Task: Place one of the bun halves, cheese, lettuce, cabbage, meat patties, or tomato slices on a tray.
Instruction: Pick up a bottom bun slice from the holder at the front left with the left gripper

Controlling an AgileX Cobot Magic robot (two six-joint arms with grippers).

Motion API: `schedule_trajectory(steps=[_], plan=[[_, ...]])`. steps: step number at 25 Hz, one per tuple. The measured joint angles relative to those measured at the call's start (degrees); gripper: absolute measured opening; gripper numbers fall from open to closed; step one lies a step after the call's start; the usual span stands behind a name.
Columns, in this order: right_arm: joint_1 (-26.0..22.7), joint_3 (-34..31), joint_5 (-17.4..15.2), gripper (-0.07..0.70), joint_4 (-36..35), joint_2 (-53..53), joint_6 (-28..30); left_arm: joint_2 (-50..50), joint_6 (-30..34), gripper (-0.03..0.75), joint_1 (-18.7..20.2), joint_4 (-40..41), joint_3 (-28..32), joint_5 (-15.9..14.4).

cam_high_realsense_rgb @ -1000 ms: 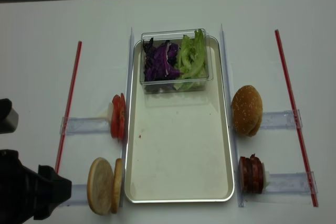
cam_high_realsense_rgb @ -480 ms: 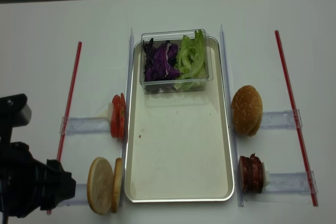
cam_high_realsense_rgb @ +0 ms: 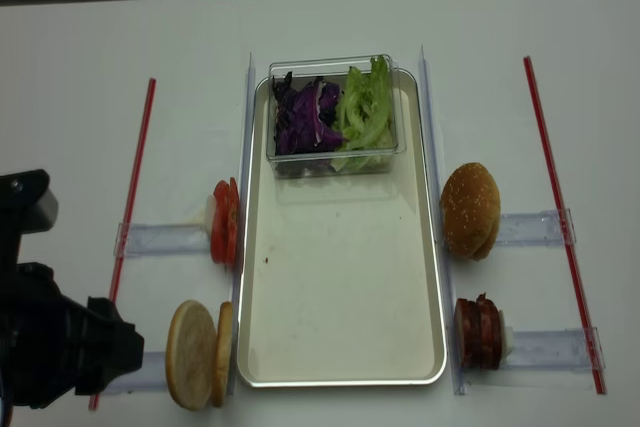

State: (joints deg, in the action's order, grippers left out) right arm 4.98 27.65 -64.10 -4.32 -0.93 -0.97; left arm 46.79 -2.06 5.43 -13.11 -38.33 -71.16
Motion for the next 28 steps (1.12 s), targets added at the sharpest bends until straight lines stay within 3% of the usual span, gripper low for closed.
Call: schedule_trajectory(steps=[9, 19, 23, 28], plan=[[0.00, 0.00, 0.00, 0.491, 0.00, 0.00, 0.00, 6.72, 0.49, 0.462, 0.00, -0.11, -0.19, 0.37], [0.00, 0.00, 0.00, 0.491, 0.00, 0.00, 0.00, 12.12, 0.72, 0.463, 0.22, 1.40, -7.82, 0.60], [0.00, 0.00, 0.00, 0.491, 0.00, 0.00, 0.00, 13.82, -0.21, 0.462, 4.07, 1.69, -8.60, 0.82], [0.00, 0.00, 0.00, 0.491, 0.00, 0.00, 0.00, 16.73, -7.34, 0.461, 14.18, 4.77, -8.65, 1.19]])
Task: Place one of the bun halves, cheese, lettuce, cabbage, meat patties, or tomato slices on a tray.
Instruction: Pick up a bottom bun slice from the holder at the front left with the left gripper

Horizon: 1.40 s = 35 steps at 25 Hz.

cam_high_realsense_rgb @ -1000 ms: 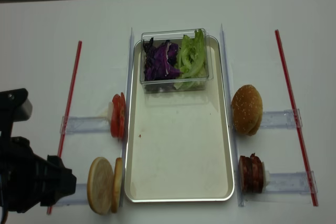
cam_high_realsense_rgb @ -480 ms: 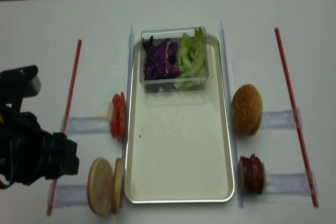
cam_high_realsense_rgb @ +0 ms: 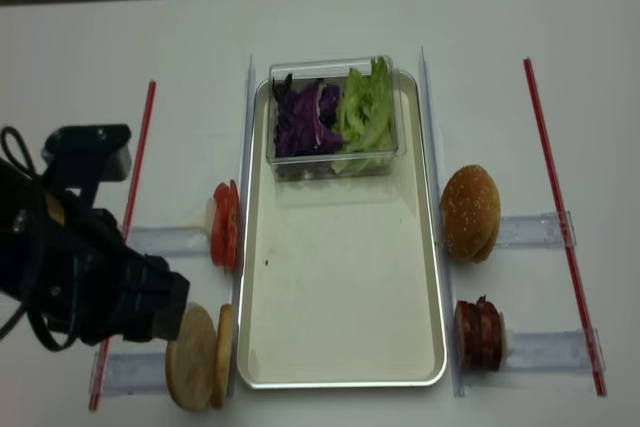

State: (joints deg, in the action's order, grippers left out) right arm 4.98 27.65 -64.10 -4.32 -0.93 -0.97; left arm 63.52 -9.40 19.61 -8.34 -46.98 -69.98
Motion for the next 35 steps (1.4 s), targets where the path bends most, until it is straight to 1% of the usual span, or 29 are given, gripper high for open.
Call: schedule_trajectory(steps=[3, 7, 9, 11, 14, 18, 22, 27, 35], plan=[[0.00, 0.00, 0.00, 0.491, 0.00, 0.00, -0.04, 1.98, -6.51, 0.456, 6.02, 2.26, -0.35, 2.44], [0.00, 0.00, 0.00, 0.491, 0.00, 0.00, -0.04, 4.27, -14.62, 0.420, 13.60, 4.33, -0.44, 8.20], [0.00, 0.00, 0.00, 0.491, 0.00, 0.00, -0.13, 5.41, -17.79, 0.401, 16.28, 5.04, -0.44, 10.47], [0.00, 0.00, 0.00, 0.491, 0.00, 0.00, -0.13, 6.86, -19.94, 0.391, 18.17, 6.02, -0.44, 11.18], [0.00, 0.00, 0.00, 0.491, 0.00, 0.00, -0.13, 9.57, -22.45, 0.386, 19.97, 7.21, -0.44, 11.55], [0.00, 0.00, 0.00, 0.491, 0.00, 0.00, -0.13, 12.39, -24.97, 0.382, 20.86, 7.44, -0.44, 12.56], [0.00, 0.00, 0.00, 0.491, 0.00, 0.00, -0.13, 14.47, -26.48, 0.373, 20.86, 8.34, -0.49, 12.86], [0.00, 0.00, 0.00, 0.491, 0.00, 0.00, -0.13, 16.84, -31.63, 0.368, 20.86, 9.36, -0.58, 12.95], [0.00, 0.00, 0.00, 0.491, 0.00, 0.00, -0.13, 19.33, -32.30, 0.368, 20.86, 10.31, -0.58, 12.76]])
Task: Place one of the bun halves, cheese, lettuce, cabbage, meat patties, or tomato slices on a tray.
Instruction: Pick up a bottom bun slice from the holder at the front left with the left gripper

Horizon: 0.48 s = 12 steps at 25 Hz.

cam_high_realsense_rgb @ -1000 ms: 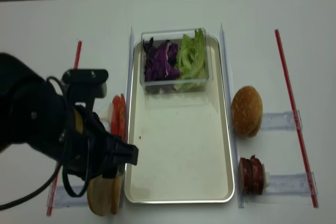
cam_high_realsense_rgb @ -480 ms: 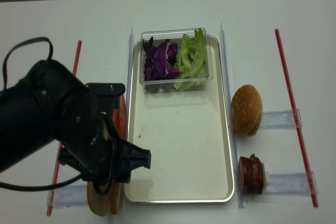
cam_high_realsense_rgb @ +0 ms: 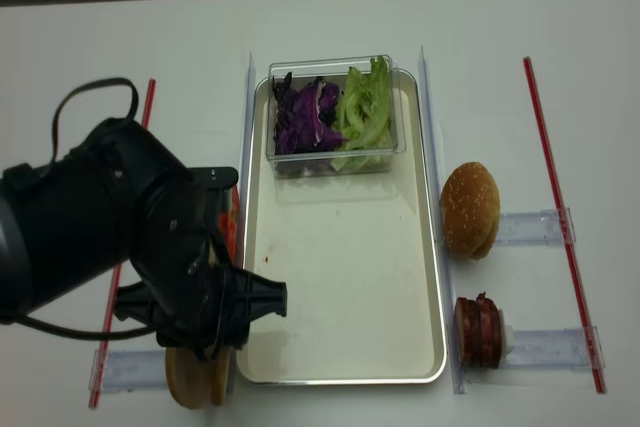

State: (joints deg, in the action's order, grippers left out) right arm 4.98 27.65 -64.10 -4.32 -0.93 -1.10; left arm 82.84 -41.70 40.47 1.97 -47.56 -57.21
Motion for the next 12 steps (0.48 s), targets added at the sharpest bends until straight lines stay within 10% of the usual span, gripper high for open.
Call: schedule_trajectory(steps=[12], plan=[[0.00, 0.00, 0.00, 0.491, 0.19, 0.00, -0.17, 0.91, -0.03, 0.288, 0.00, 0.09, -0.13, -0.46]])
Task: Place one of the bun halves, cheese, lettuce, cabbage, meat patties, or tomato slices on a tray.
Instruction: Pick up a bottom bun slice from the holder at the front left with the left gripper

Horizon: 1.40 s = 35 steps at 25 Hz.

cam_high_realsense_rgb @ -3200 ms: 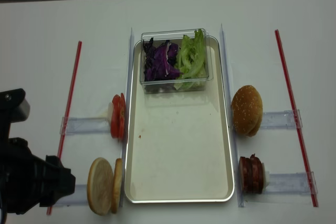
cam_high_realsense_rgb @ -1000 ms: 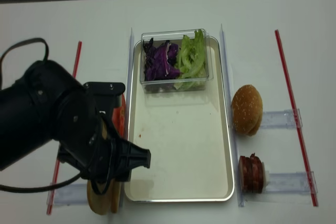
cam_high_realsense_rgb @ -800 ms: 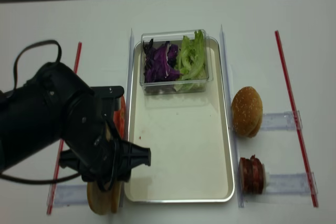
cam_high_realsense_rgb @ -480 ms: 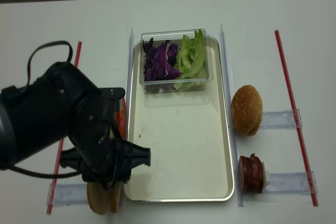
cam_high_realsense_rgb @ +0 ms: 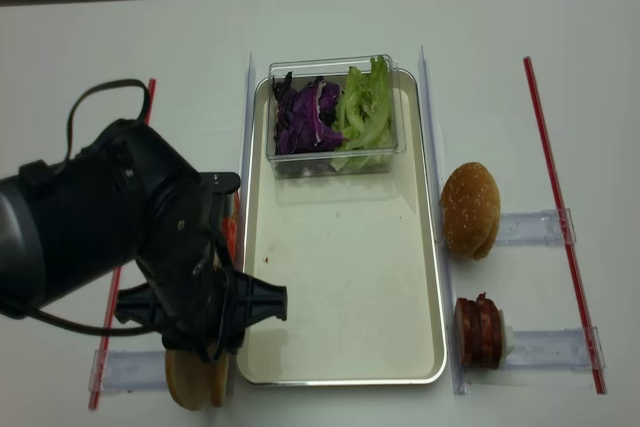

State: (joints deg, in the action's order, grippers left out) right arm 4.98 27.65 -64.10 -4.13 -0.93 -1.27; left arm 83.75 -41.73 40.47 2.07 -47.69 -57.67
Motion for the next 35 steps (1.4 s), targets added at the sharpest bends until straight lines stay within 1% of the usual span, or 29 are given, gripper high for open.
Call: schedule_trajectory(steps=[9, 13, 35], plan=[[0.00, 0.00, 0.00, 0.491, 0.14, 0.00, 0.00, 0.00, 0.00, 0.191, 0.00, 0.00, 0.00, 0.00], [0.00, 0.00, 0.00, 0.491, 0.14, 0.00, 0.00, 0.00, -0.09, 0.153, 0.00, 0.82, 0.00, -0.79], [0.00, 0.00, 0.00, 0.490, 0.14, 0.00, -0.09, 0.00, 0.01, 0.149, 0.00, 1.17, 0.00, -0.98]])
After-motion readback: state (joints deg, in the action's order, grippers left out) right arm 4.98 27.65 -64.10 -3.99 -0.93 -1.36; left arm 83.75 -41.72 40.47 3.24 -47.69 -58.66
